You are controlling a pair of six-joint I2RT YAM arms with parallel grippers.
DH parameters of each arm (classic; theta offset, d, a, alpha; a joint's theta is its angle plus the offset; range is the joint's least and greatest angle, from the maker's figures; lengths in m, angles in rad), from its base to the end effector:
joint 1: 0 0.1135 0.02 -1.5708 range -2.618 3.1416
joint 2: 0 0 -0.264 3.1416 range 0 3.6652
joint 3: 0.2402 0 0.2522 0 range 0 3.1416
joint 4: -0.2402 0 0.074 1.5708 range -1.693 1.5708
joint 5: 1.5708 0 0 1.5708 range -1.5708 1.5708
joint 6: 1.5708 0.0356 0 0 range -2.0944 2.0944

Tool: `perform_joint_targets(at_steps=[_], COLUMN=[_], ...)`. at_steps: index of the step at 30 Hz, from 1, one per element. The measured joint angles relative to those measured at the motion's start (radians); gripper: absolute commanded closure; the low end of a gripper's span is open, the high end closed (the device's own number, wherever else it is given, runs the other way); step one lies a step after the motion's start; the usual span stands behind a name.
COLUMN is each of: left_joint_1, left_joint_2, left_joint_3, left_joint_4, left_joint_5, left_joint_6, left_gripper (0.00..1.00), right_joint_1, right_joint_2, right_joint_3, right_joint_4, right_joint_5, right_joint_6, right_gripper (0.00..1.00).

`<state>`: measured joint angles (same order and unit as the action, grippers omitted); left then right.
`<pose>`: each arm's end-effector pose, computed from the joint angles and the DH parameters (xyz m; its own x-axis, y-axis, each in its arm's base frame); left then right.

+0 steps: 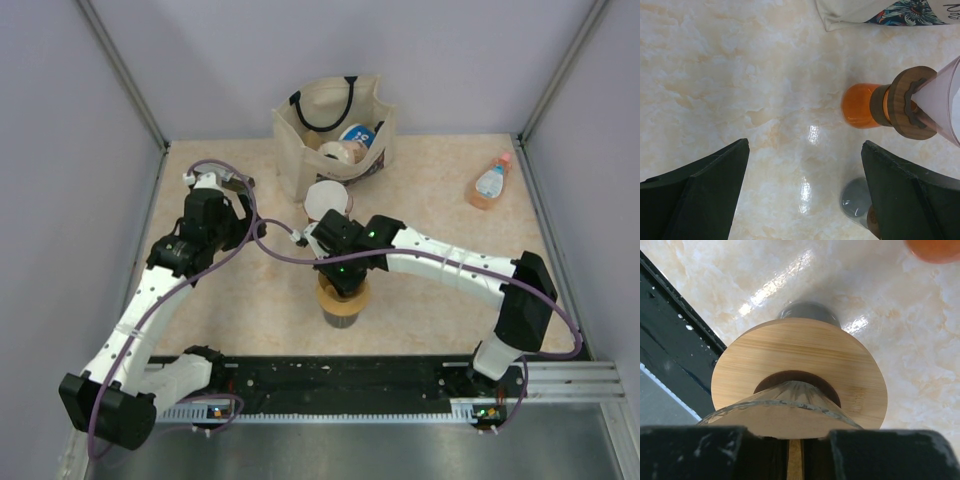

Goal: Place the coffee filter in the dripper

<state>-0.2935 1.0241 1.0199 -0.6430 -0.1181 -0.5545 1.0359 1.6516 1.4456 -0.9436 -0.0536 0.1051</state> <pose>0.2072 -0.0582 0.3321 -0.5946 -0.3665 -0.7156 -0.1361 0.9231 -0.3596 0.1707 0.2919 0.2853 -0.5539 -0.7294 -0.4015 -0.8166 0.5698 0.0915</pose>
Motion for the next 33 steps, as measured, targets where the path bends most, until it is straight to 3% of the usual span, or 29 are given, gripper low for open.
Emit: perform_joint_targets(at_steps=[10,23,28,33], left_joint_1=[0.004,0.001,-0.024,-0.08], left_joint_2=[-0.018,-0.153,-0.182,-0.146], left_joint_3=[-0.029,-0.22,-0.29,-0.301], left_joint_4=[0.045,0.274,0.352,0.454], left_joint_5=[0.172,0.667,0.78,0.831], left_joint_6=[0.02,0.026,0.0,-0.031], left_gripper=[0.01,0.01,0.01,0.02], right_joint_1=[0.003,0.003,0.003,0.003], right_joint_2=[-0.013,-0.044,-0.057,-0.12], right_joint_3=[0.043,0.06,0.06,0.06], right_joint_4=[-0.007,-0.003,-0.004,-0.002], right_joint_5=[0.051,0.06,0.065,0.068], right_joint_6=[0.001,0.003,0.003,0.003], right_gripper=[0.83,0.83,0.82,0.7])
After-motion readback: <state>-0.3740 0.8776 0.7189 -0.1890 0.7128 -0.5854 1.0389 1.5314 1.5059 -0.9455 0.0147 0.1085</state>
